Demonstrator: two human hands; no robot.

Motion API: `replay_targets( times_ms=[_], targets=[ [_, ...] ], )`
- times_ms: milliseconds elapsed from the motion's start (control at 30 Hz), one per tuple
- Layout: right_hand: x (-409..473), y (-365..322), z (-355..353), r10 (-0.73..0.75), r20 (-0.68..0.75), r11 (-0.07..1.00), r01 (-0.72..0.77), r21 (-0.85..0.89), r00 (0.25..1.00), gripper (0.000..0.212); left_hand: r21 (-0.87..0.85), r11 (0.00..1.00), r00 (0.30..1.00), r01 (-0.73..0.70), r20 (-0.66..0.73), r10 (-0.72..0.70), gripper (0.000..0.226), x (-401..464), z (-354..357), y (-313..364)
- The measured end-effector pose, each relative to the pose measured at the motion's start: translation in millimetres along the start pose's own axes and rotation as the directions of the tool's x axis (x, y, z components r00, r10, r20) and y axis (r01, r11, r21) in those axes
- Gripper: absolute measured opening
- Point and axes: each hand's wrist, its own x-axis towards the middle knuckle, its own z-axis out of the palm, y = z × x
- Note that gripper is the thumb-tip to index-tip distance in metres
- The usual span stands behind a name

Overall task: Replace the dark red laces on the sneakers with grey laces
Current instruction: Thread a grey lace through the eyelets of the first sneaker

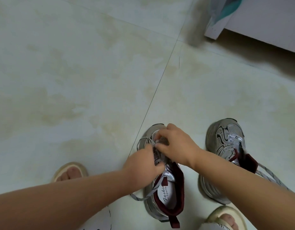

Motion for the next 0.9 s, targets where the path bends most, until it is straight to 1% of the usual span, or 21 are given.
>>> replay_targets(
  times_ms=[100,200,300,367,467,533,567,600,667,700,733,767,833,867,900],
  targets=[
    [-1,4,8,-0.063,0.033,0.997,0.062,0.042,0.997,0.015,-0.032,0.999,1.0,0.022,0.004,-0.022,0.029,1,2,0],
    [-3,8,11,-0.086,-0.015,0.994,0.087,0.06,0.996,0.014,-0.025,0.999,0.999,0.032,-0.005,-0.032,0.03,1,4,1],
    [-4,9,12,-0.127,-0.044,0.99,0.129,0.059,0.991,0.015,-0.021,0.999,0.999,0.042,-0.004,-0.042,0.025,2,5,2],
    [-4,9,12,-0.165,-0.066,0.983,0.17,0.065,0.984,0.011,-0.023,0.999,0.999,0.049,0.0,-0.049,0.024,2,5,3],
    [-6,10,15,-0.187,-0.075,0.979,0.193,0.068,0.979,0.008,-0.039,0.998,0.999,0.042,0.009,-0.041,0.021,2,6,3],
    [-7,8,14,-0.189,-0.088,0.975,0.198,0.104,0.978,0.007,-0.046,0.998,0.998,0.052,0.022,-0.051,0.021,2,7,3],
    [-7,6,11,-0.175,-0.098,0.97,0.189,0.154,0.98,0.007,-0.048,0.997,0.998,0.059,0.025,-0.058,0.023,3,8,2],
    [-8,3,6,-0.141,-0.107,0.961,0.162,0.223,0.984,0.013,-0.052,0.997,0.998,0.059,0.021,-0.058,0.028,4,9,2],
    [-9,-3,-7,-0.067,-0.117,0.921,0.106,0.375,0.991,0.031,-0.031,0.998,0.998,0.061,0.006,-0.061,0.035,4,9,2],
    [-10,-5,-13,-0.045,-0.113,0.907,0.088,0.413,0.993,0.036,-0.009,0.998,0.998,0.064,0.006,-0.064,0.036,4,8,3],
    [-11,-6,-17,-0.034,-0.095,0.908,0.07,0.412,0.995,0.037,0.012,0.998,0.998,0.062,0.005,-0.062,0.037,4,8,3],
    [-12,-7,-19,-0.023,-0.074,0.918,0.051,0.393,0.997,0.033,0.033,0.998,0.998,0.06,0.008,-0.06,0.036,3,8,4],
    [-14,-5,-22,0.045,0.002,0.944,-0.043,0.327,0.999,0.013,0.057,0.997,0.999,0.044,0.002,-0.044,0.034,0,4,6],
    [-15,-3,-22,0.104,0.065,0.946,-0.119,0.302,0.992,0.021,0.07,0.997,1.0,0.019,-0.017,-0.017,0.031,-3,1,5],
    [-17,0,-20,0.167,0.147,0.934,-0.204,0.293,0.975,0.035,0.094,0.995,0.999,-0.02,-0.044,0.024,0.026,-6,-2,4]
  ],
)
